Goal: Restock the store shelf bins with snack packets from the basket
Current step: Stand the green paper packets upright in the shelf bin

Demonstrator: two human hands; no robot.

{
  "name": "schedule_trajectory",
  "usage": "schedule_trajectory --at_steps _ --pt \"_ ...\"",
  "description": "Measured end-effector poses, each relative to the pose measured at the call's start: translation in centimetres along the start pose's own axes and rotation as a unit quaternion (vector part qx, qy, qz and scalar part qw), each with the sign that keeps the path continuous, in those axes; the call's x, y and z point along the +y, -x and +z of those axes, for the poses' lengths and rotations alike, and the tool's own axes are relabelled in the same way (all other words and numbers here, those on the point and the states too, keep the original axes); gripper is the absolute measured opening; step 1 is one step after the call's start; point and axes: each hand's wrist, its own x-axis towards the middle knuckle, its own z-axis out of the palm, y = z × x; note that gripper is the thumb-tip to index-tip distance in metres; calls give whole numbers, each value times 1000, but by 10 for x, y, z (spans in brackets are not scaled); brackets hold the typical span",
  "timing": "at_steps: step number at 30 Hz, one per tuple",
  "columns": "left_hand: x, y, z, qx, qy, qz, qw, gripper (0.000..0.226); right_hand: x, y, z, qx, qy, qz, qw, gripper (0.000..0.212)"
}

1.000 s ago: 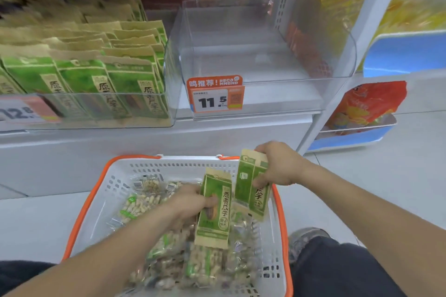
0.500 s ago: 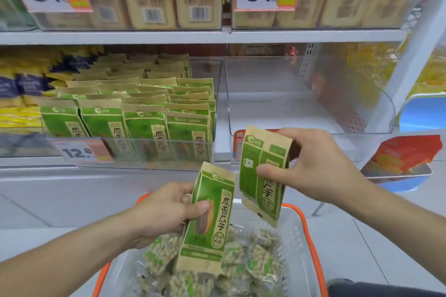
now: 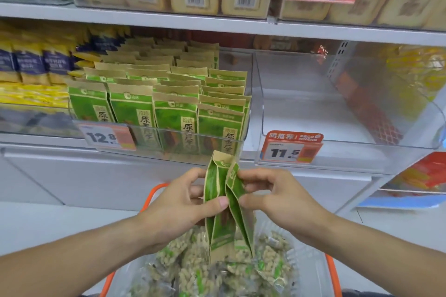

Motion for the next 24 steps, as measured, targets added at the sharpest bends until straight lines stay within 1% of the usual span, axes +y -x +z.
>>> schedule_trajectory --at_steps 3,5,7,8,10,12,15,17,19,21,23,24 --pt "-5 3 2 1 11 0 1000 58 9 -1 2 7 46 -5 999 44" --pt "-7 4 2 3 4 5 1000 59 13 -2 1 -7 19 3 1000 44" --pt "-8 3 2 -1 -10 7 1000 58 17 -2 -1 -25 -30 14 999 50" --pt "-8 3 1 -3 -9 5 1000 56 18 -2 -3 -26 -35 19 999 55" --pt "-6 2 2 -13 -3 0 1000 49 19 -4 -8 -27 -7 19 999 61" --pt "-4 1 4 -29 4 -7 1000 41 18 -5 -13 -47 17 16 999 53" --pt "0 -1 8 -35 16 -22 999 38 12 -6 -23 -75 4 13 997 40" --pt "4 -4 9 -17 33 -32 999 37 7 -7 -31 -80 -28 21 996 37" --pt "9 -5 10 -7 63 -37 997 34 4 -7 -42 -87 -74 36 993 38" --pt "15 -4 11 -42 76 -29 996 36 1 -4 -51 -108 -107 37 988 36" --pt "19 -1 14 -92 49 -16 994 47 1 -1 -54 -119 -113 24 986 29" --pt "20 0 16 -99 35 -7 994 47 -1 1 -53 -116 -108 16 987 27"
